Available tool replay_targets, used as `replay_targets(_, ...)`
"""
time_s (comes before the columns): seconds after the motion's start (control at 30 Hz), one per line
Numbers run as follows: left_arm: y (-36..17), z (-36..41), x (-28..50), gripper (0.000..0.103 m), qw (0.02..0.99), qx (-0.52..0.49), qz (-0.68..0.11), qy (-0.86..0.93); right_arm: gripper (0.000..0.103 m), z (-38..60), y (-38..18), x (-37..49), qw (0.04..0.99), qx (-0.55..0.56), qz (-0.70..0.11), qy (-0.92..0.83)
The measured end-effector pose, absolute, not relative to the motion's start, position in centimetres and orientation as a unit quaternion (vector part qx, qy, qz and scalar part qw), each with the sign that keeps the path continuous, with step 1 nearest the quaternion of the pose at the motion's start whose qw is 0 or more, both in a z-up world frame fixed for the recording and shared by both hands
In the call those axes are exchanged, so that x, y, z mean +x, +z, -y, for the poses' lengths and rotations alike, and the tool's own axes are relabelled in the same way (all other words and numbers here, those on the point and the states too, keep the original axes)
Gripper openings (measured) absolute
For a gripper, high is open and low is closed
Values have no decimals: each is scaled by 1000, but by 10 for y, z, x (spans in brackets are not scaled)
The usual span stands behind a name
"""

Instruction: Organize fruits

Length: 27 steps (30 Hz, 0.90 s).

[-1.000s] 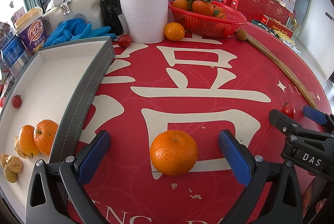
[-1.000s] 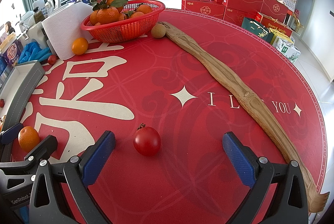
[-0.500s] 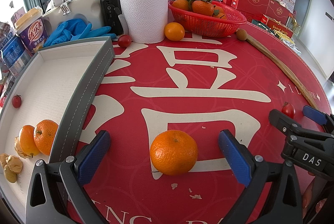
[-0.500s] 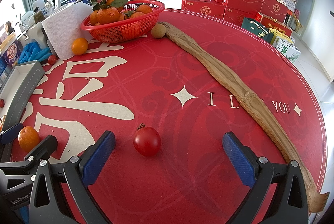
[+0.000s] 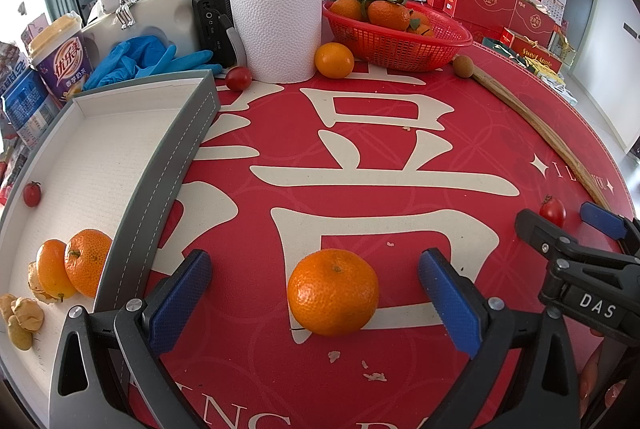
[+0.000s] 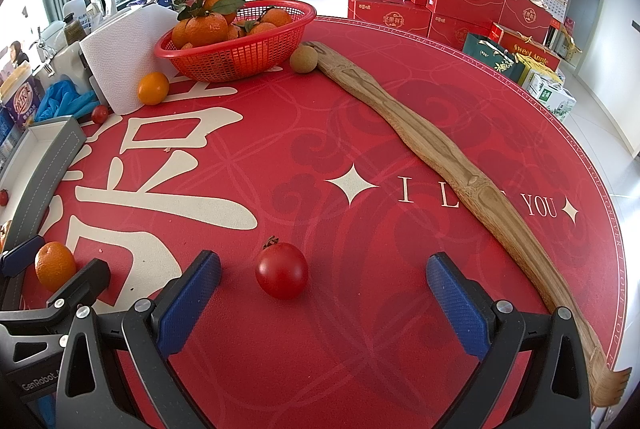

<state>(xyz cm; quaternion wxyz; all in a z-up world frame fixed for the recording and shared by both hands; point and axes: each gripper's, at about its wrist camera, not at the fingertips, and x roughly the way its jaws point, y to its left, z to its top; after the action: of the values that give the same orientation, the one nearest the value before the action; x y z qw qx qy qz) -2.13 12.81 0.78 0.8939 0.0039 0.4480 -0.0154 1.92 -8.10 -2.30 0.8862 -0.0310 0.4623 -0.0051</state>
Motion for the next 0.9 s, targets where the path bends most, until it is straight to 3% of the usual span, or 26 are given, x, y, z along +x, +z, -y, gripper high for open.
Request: replay_targets(0.9,10,-132,-37,103,897,-5,-440,-41,103,84,-22,16,883,-47,-466,27)
